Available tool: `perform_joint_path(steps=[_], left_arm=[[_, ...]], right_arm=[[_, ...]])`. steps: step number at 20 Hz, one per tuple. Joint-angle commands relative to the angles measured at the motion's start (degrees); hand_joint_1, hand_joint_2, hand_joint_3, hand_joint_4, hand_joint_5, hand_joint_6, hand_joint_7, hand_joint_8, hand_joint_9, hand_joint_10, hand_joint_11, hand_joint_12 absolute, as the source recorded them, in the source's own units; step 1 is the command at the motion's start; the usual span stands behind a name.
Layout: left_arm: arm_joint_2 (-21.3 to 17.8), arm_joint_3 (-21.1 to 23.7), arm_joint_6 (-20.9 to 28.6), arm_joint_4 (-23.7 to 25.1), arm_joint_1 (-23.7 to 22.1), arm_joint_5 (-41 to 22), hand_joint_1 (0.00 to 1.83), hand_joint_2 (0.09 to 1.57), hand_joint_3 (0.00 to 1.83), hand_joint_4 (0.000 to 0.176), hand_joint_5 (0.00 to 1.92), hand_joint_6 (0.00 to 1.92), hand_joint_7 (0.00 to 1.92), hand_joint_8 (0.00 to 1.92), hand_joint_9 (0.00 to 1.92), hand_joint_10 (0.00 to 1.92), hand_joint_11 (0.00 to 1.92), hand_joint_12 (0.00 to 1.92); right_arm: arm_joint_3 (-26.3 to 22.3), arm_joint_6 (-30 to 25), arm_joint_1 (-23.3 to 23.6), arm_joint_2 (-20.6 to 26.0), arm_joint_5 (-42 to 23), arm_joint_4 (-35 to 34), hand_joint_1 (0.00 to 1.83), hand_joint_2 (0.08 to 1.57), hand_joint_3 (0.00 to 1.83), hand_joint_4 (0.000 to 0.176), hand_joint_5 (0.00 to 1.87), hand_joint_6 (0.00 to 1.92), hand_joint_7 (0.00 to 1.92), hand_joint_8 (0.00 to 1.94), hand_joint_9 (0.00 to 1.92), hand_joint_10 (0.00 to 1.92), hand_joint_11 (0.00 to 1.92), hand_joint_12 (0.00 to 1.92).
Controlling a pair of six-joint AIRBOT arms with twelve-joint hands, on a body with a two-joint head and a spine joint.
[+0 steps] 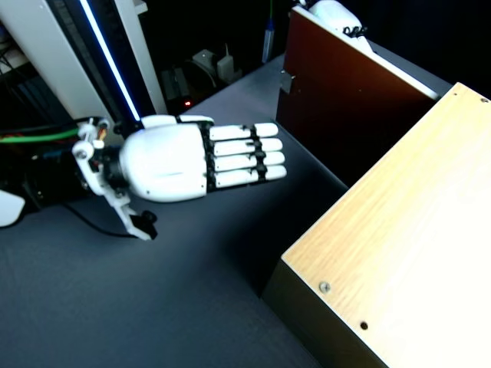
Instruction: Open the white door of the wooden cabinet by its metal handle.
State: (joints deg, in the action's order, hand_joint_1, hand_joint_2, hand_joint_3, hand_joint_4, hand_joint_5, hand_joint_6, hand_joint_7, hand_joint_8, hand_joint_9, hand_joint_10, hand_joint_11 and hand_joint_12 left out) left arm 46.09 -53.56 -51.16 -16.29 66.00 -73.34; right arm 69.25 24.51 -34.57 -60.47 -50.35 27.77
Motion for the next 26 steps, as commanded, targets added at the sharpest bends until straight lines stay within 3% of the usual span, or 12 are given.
perform_joint_path(steps=[1,7,8,9,11,13,14,17,18,21,26], left_arm=[[-0.20,-0.21,0.00,-0.42,-0.36,-7.41,0.00,1.50,0.00,0.000,0.08,0.00,0.06,0.00,0.07,0.00,0.08,0.12],[-0.19,-0.26,0.00,-0.61,-0.32,-7.41,0.00,1.30,0.01,0.000,0.07,0.00,0.03,0.00,0.04,0.00,0.01,0.22],[-0.20,-0.25,0.00,-0.61,-0.30,-7.39,0.15,1.32,0.01,0.000,0.05,0.00,0.00,0.00,0.00,0.00,0.00,0.08],[-0.20,-0.25,0.00,-0.61,-0.28,-7.39,0.23,1.35,0.02,0.000,0.03,0.00,0.00,0.00,0.00,0.00,0.00,0.06],[-0.20,-0.25,0.00,-0.61,-0.26,-7.40,0.03,1.51,0.01,0.000,0.10,0.01,0.09,0.02,0.07,0.01,0.00,0.35],[-0.19,-0.26,0.00,-0.61,-0.26,-7.39,0.00,1.51,0.00,0.000,0.08,0.00,0.06,0.00,0.03,0.00,0.00,0.25],[-0.18,-0.29,0.00,-0.61,-0.26,-7.37,0.08,1.55,0.01,0.000,0.17,0.01,0.15,0.01,0.11,0.02,0.00,0.50],[-0.13,-0.38,0.00,-0.61,-0.26,-7.26,0.01,1.55,0.00,0.000,0.17,0.00,0.16,0.00,0.12,0.01,0.00,0.46],[-0.08,-0.42,0.00,-0.61,-0.26,-7.22,0.00,1.55,0.00,0.000,0.15,0.00,0.12,0.00,0.09,0.00,0.00,0.39],[-0.01,-0.47,0.00,-0.61,-0.26,-7.17,0.00,1.52,0.00,0.000,0.22,0.01,0.19,0.01,0.18,0.02,0.00,0.73],[0.09,-0.64,0.00,-0.61,-0.26,-6.98,0.00,1.54,0.03,0.000,0.13,0.00,0.12,0.00,0.11,0.00,0.00,0.51]], right_arm=[[-0.40,-0.06,0.41,0.07,-7.01,-1.13,0.00,1.40,0.00,0.000,0.00,0.00,0.00,0.00,0.00,0.00,0.00,0.00],[-0.96,-2.75,0.55,-0.14,-8.82,2.84,0.05,1.38,0.00,0.000,0.00,0.00,0.00,0.00,0.00,0.00,0.00,0.00],[-1.12,-3.04,0.55,-0.58,-9.58,3.32,0.00,1.39,0.00,0.000,0.00,0.00,0.00,0.00,0.00,0.00,0.00,0.00],[-1.24,-3.37,0.75,-0.93,-9.84,4.04,0.00,1.40,0.01,0.000,0.01,0.00,0.00,0.00,0.00,0.00,0.00,0.00],[-1.36,-4.19,1.32,-1.72,-10.07,5.55,0.00,1.41,0.01,0.000,0.04,0.01,0.01,0.00,0.00,0.00,0.00,0.00],[-1.39,-4.67,1.99,-2.67,-10.17,6.99,0.00,1.41,0.01,0.000,0.02,0.00,0.00,0.00,0.00,0.00,0.00,0.00],[-1.39,-4.68,2.36,-3.17,-10.17,7.54,0.01,1.42,0.01,0.000,0.03,0.01,0.02,0.01,0.00,0.00,0.00,0.00],[-1.27,-4.68,2.68,-4.44,-10.33,8.14,0.06,1.41,0.00,0.000,0.04,0.00,0.05,0.01,0.00,0.00,0.00,0.00],[-1.14,-4.68,2.86,-4.96,-10.47,8.25,0.15,1.38,0.00,0.000,0.00,0.00,0.01,0.00,0.00,0.00,0.00,0.00],[-1.02,-4.68,3.62,-5.95,-10.47,8.76,0.36,1.30,0.00,0.000,0.05,0.01,0.07,0.01,0.00,0.00,0.00,0.00],[-0.49,-4.68,4.86,-7.70,-10.47,9.20,0.34,1.29,0.00,0.000,0.00,0.00,0.00,0.00,0.00,0.00,0.00,0.00]])
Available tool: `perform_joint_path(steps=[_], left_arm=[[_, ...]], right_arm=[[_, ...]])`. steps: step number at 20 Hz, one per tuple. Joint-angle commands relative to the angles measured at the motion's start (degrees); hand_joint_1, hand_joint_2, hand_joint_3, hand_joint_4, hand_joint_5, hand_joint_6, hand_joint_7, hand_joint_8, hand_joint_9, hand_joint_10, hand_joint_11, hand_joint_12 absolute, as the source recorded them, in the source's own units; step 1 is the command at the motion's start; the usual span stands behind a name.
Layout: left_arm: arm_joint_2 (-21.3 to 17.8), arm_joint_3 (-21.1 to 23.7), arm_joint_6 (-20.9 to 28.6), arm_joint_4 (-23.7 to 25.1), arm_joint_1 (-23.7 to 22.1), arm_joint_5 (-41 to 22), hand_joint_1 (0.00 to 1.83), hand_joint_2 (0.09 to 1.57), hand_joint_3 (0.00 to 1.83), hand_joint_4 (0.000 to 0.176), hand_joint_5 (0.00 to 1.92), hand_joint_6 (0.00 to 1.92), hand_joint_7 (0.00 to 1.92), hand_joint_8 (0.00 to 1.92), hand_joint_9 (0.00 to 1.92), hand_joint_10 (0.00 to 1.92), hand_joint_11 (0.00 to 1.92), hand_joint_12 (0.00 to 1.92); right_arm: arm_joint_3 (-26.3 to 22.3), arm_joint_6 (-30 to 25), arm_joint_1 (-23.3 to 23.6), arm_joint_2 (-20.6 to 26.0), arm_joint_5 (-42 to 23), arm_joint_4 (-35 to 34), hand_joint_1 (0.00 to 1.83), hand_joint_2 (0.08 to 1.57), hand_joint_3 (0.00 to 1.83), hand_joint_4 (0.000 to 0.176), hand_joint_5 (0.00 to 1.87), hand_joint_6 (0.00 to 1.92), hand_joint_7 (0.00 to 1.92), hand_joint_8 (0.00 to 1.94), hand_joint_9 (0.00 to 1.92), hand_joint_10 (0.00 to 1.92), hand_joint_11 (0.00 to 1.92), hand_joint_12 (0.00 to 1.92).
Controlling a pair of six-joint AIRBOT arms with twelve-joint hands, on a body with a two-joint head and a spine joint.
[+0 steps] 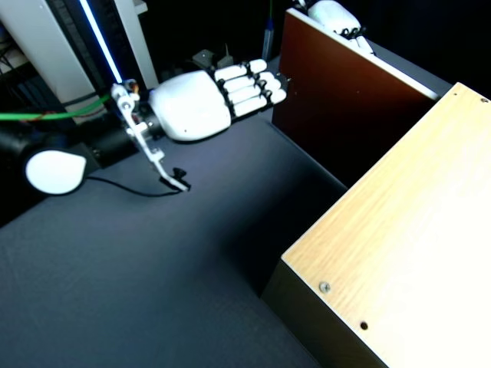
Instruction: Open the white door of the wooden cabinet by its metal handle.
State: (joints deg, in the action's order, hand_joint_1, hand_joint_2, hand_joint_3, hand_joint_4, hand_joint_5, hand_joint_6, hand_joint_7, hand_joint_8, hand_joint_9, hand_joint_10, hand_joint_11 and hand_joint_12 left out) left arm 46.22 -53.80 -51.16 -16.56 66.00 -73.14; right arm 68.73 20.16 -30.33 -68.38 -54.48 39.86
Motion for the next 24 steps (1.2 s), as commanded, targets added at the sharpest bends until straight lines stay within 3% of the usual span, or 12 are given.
perform_joint_path(steps=[1,2,6,9,10,11,12,13,15,16,19,24], left_arm=[[-0.05,-0.42,0.00,-0.35,-0.27,-7.14,0.00,1.52,0.02,0.000,0.13,0.00,0.12,0.00,0.12,0.00,0.00,0.51],[-0.05,-0.45,0.00,-0.35,-0.28,-7.12,0.00,1.52,0.02,0.000,0.13,0.00,0.12,0.00,0.11,0.00,0.00,0.46],[0.30,-0.61,0.16,-0.35,-0.31,-7.09,0.03,1.53,0.01,0.000,0.16,0.00,0.15,0.00,0.16,0.01,0.00,0.59],[0.36,-0.68,0.16,-0.35,-0.34,-7.10,0.00,1.54,0.01,0.000,0.11,0.00,0.10,0.00,0.10,0.00,0.00,0.43],[0.34,-0.65,0.19,-0.35,-0.34,-7.21,0.11,1.57,0.23,0.000,0.03,0.00,0.04,0.00,0.03,0.00,0.00,0.25],[0.31,-0.56,0.25,-0.35,-0.33,-7.45,0.02,1.42,0.16,0.000,0.06,0.00,0.13,0.01,0.14,0.01,0.00,0.61],[0.28,-0.46,0.27,-0.35,-0.30,-7.58,0.00,1.22,0.07,0.082,0.01,0.00,0.02,0.00,0.04,0.00,0.00,0.39],[0.27,-0.36,0.27,-0.44,-0.23,-7.70,0.00,1.17,0.05,0.051,0.09,0.01,0.00,0.00,0.01,0.00,0.00,0.28],[0.18,-0.16,0.33,-0.81,0.11,-8.21,0.00,1.16,0.04,0.043,0.11,0.02,0.00,0.00,0.00,0.00,0.00,0.25],[0.15,-0.13,0.43,-0.93,0.23,-8.44,0.00,1.34,0.04,0.000,0.13,0.01,0.13,0.01,0.15,0.01,0.00,0.51],[-0.08,0.13,0.63,-1.30,0.74,-9.32,0.00,1.52,0.02,0.000,0.06,0.00,0.04,0.00,0.06,0.00,0.00,0.31],[-0.43,0.64,1.30,-1.97,1.93,-12.00,0.00,1.51,0.00,0.000,0.05,0.00,0.03,0.01,0.02,0.00,0.00,0.20]], right_arm=[[0.09,-0.33,0.87,-0.07,-6.34,-2.84,0.36,1.30,0.00,0.000,0.00,0.00,0.00,0.00,0.00,0.00,0.00,0.00],[0.16,-0.33,1.22,-0.43,-6.34,-2.72,0.20,1.38,0.03,0.000,0.00,0.00,0.00,0.00,0.00,0.00,0.00,0.00],[0.32,-0.32,3.83,-2.56,-6.33,-1.28,0.33,1.35,0.00,0.000,0.03,0.00,0.02,0.00,0.00,0.00,0.00,0.00],[0.71,-0.32,4.55,-3.79,-6.32,-0.89,0.34,1.31,0.00,0.000,0.00,0.00,0.00,0.00,0.00,0.00,0.00,0.00],[0.71,-0.32,4.55,-3.79,-6.31,-0.88,0.34,1.33,0.00,0.000,0.00,0.00,0.00,0.00,0.00,0.00,0.00,0.00],[0.69,-0.32,4.55,-3.79,-6.23,-1.28,0.21,1.40,0.02,0.000,0.00,0.00,0.00,0.00,0.00,0.00,0.00,0.00],[0.66,-0.32,4.55,-3.79,-6.09,-2.38,0.08,1.43,0.03,0.000,0.00,0.00,0.00,0.00,0.00,0.00,0.00,0.00],[0.78,-0.32,4.50,-3.77,-6.09,-4.25,0.02,1.44,0.02,0.000,0.00,0.00,0.00,0.00,0.00,0.00,0.00,0.00],[0.94,0.53,3.15,-2.47,-6.09,-7.45,0.00,1.41,0.01,0.000,0.00,0.00,0.00,0.00,0.00,0.00,0.00,0.00],[0.94,0.97,2.80,-1.92,-6.11,-8.35,0.00,1.40,0.00,0.000,0.00,0.00,0.00,0.00,0.00,0.00,0.00,0.00],[0.76,2.27,1.06,0.40,-6.15,-11.60,0.00,1.41,0.01,0.000,0.00,0.00,0.00,0.00,0.00,0.00,0.00,0.00],[-0.21,5.16,-4.16,5.77,-8.74,-20.42,0.00,1.41,0.00,0.000,0.00,0.00,0.00,0.00,0.00,0.00,0.00,0.00]])
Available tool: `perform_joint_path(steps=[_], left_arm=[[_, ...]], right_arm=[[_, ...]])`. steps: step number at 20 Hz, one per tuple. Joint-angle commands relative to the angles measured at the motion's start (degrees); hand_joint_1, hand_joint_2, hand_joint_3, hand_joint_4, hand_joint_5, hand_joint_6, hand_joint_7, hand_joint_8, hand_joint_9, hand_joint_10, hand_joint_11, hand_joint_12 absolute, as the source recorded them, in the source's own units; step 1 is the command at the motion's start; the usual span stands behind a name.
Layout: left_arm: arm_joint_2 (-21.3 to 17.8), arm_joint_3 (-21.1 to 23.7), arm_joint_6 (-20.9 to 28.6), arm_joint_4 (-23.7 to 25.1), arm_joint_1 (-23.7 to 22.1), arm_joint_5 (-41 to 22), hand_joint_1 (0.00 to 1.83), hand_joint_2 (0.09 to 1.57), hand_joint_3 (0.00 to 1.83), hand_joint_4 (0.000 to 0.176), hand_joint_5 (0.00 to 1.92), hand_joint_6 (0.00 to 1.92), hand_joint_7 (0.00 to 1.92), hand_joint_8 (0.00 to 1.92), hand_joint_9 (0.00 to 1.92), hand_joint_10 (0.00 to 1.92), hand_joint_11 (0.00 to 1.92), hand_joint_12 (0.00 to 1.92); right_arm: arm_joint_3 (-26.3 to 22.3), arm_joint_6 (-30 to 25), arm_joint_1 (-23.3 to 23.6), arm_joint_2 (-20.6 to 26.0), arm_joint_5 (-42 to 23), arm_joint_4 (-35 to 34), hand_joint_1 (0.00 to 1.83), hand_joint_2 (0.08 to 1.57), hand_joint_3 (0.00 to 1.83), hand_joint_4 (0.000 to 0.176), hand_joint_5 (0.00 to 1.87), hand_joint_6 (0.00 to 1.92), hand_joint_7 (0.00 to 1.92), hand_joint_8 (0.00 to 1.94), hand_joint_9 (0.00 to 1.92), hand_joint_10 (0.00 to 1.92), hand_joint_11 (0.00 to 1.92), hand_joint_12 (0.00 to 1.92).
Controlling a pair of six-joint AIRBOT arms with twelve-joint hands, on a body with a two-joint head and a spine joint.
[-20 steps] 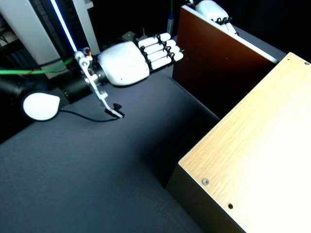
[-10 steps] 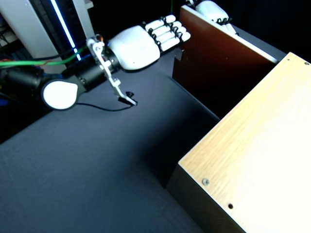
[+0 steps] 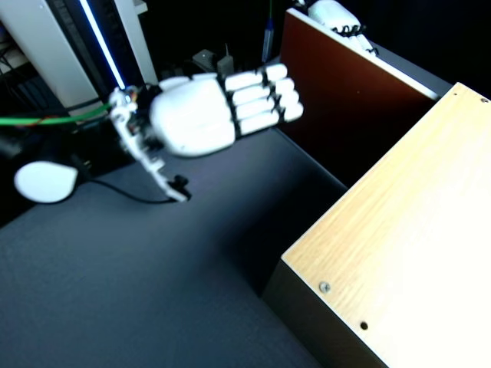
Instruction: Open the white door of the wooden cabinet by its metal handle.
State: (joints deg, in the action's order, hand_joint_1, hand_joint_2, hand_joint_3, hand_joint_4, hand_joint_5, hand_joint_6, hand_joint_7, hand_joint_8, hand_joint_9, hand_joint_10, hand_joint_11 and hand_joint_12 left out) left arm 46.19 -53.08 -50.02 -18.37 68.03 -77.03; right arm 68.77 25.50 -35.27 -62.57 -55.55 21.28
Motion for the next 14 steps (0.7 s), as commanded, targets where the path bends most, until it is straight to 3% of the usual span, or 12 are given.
perform_joint_path(steps=[1,4,8,10,12,13,14], left_arm=[[-0.47,-0.02,0.21,-0.16,0.00,-8.32,0.00,1.51,0.00,0.000,0.05,0.00,0.04,0.01,0.03,0.00,0.00,0.20],[-0.54,0.06,0.22,-0.31,0.23,-8.70,0.00,1.52,0.00,0.000,0.06,0.00,0.04,0.00,0.04,0.00,0.00,0.26],[-0.56,0.13,0.32,-0.39,0.49,-9.13,0.00,1.51,0.00,0.000,0.06,0.00,0.05,0.00,0.03,0.00,0.00,0.14],[-0.59,0.22,0.36,-0.41,0.61,-9.50,0.00,1.48,0.00,0.000,0.08,0.00,0.08,0.00,0.06,0.01,0.00,0.22],[-0.54,0.35,0.58,-0.42,0.61,-10.69,0.00,1.46,0.00,0.000,0.08,0.00,0.07,0.00,0.07,0.00,0.00,0.25],[-0.49,0.55,1.52,-0.31,0.63,-13.27,0.00,1.46,0.00,0.000,0.06,0.00,0.05,0.00,0.04,0.00,0.00,0.16],[-0.49,0.63,1.60,-0.25,0.65,-13.81,0.00,1.50,0.01,0.000,0.06,0.00,0.04,0.00,0.04,0.00,0.00,0.22]], right_arm=[[-0.32,0.09,-0.08,0.59,-8.36,-3.18,0.00,1.43,0.01,0.000,0.00,0.00,0.00,0.00,0.00,0.00,0.00,0.00],[-0.71,0.72,-1.80,2.20,-9.75,-5.92,0.00,1.39,0.00,0.000,0.00,0.00,0.00,0.00,0.00,0.00,0.00,0.00],[-1.36,1.22,-3.29,3.93,-10.91,-7.69,0.00,1.38,0.00,0.000,0.01,0.00,0.00,0.00,0.00,0.00,0.00,0.00],[-2.07,1.66,-5.37,5.16,-13.08,-10.14,0.00,1.36,0.00,0.000,0.06,0.01,0.05,0.00,0.03,0.00,0.04,0.02],[-2.81,1.69,-8.96,6.31,-17.41,-14.67,0.06,1.46,0.01,0.000,0.11,0.01,0.10,0.01,0.07,0.01,0.07,0.03],[-3.86,1.70,-13.91,7.00,-24.31,-21.35,0.04,1.48,0.01,0.000,0.12,0.00,0.11,0.00,0.07,0.00,0.05,0.02],[-4.05,1.70,-14.87,7.07,-25.38,-22.34,0.04,1.49,0.01,0.000,0.12,0.00,0.10,0.00,0.08,0.01,0.07,0.03]])
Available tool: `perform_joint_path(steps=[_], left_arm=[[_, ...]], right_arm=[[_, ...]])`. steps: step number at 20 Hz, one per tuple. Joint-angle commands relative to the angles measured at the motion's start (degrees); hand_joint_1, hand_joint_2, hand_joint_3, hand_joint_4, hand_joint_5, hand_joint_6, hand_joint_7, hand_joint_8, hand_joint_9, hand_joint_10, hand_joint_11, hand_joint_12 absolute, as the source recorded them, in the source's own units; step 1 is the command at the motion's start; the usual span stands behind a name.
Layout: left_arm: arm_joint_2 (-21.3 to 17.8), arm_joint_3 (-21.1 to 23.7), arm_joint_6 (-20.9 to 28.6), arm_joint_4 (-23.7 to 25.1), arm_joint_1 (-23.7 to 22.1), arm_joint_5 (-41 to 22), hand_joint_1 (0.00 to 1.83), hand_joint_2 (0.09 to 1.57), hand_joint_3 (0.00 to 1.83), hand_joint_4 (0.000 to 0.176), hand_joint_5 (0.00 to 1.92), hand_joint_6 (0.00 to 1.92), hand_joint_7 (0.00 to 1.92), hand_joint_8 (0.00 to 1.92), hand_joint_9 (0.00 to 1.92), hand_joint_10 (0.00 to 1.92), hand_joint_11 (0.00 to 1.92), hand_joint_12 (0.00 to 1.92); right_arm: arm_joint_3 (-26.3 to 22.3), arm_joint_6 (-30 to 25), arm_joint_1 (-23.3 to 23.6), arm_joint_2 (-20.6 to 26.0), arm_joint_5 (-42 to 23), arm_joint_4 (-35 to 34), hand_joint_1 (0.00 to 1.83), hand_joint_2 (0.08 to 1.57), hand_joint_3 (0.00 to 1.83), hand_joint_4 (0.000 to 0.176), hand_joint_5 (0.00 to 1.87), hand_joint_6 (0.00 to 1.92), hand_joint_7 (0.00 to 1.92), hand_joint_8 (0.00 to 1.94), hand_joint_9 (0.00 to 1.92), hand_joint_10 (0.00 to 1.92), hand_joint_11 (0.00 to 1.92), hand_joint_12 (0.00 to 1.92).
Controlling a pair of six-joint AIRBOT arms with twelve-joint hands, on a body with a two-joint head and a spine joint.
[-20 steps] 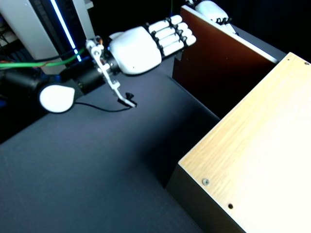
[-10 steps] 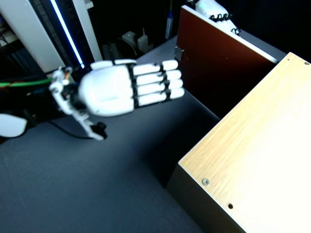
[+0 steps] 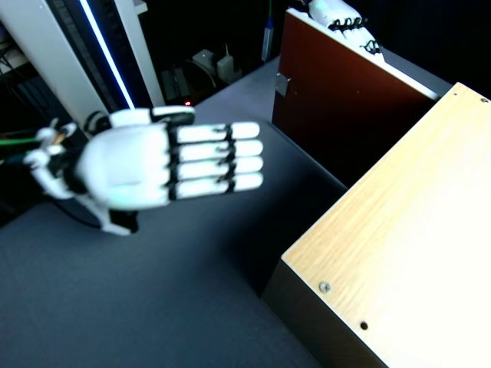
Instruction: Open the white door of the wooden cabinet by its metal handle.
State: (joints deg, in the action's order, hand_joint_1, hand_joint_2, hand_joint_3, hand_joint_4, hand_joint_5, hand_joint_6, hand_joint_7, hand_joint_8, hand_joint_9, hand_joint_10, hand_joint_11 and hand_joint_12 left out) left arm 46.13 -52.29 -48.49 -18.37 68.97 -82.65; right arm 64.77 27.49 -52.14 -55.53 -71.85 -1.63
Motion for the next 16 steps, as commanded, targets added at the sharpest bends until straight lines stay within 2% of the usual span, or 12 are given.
perform_joint_path(steps=[1,3,5,8,10,16], left_arm=[[-0.42,-0.02,0.40,-0.07,-0.22,-9.16,0.00,1.52,0.01,0.000,0.06,0.00,0.05,0.00,0.04,0.00,0.00,0.24],[-0.44,0.17,0.94,0.31,-0.10,-10.51,0.00,1.56,0.02,0.000,0.08,0.01,0.07,0.01,0.07,0.01,0.00,0.30],[-0.47,0.55,1.17,0.52,0.16,-12.13,0.00,1.57,0.02,0.000,0.08,0.00,0.08,0.00,0.06,0.00,0.00,0.22],[-0.45,0.79,1.70,0.62,0.67,-13.50,0.00,1.53,0.00,0.000,0.07,0.00,0.07,0.00,0.05,0.00,0.00,0.17],[-0.43,0.82,1.86,0.61,0.85,-13.78,0.00,1.53,0.00,0.000,0.07,0.00,0.05,0.00,0.03,0.00,0.00,0.02],[-0.28,0.97,2.48,0.61,0.96,-15.74,0.00,1.53,0.00,0.000,0.05,0.00,0.04,0.00,0.00,0.00,0.00,0.00]], right_arm=[[-0.40,-0.29,0.16,0.20,-11.06,-1.47,0.05,1.48,0.00,0.000,0.12,0.00,0.11,0.00,0.10,0.01,0.10,0.04],[-0.96,-0.29,-2.69,0.58,-13.54,-4.59,0.16,1.46,0.00,0.000,0.13,0.00,0.13,0.00,0.11,0.01,0.11,0.05],[-1.54,-0.29,-5.13,1.00,-15.77,-6.90,0.16,1.46,0.00,0.000,0.13,0.00,0.12,0.00,0.10,0.00,0.10,0.05],[-2.09,-0.29,-6.47,1.22,-16.87,-7.72,0.18,1.46,0.00,0.000,0.13,0.00,0.11,0.00,0.08,0.00,0.07,0.04],[-2.25,-0.29,-6.52,1.22,-17.59,-7.74,0.26,1.47,0.00,0.000,0.14,0.00,0.11,0.00,0.07,0.00,0.06,0.03],[-3.82,-0.29,-9.83,2.41,-22.93,-10.62,0.27,1.50,0.00,0.000,0.17,0.00,0.17,0.01,0.13,0.01,0.09,0.05]])
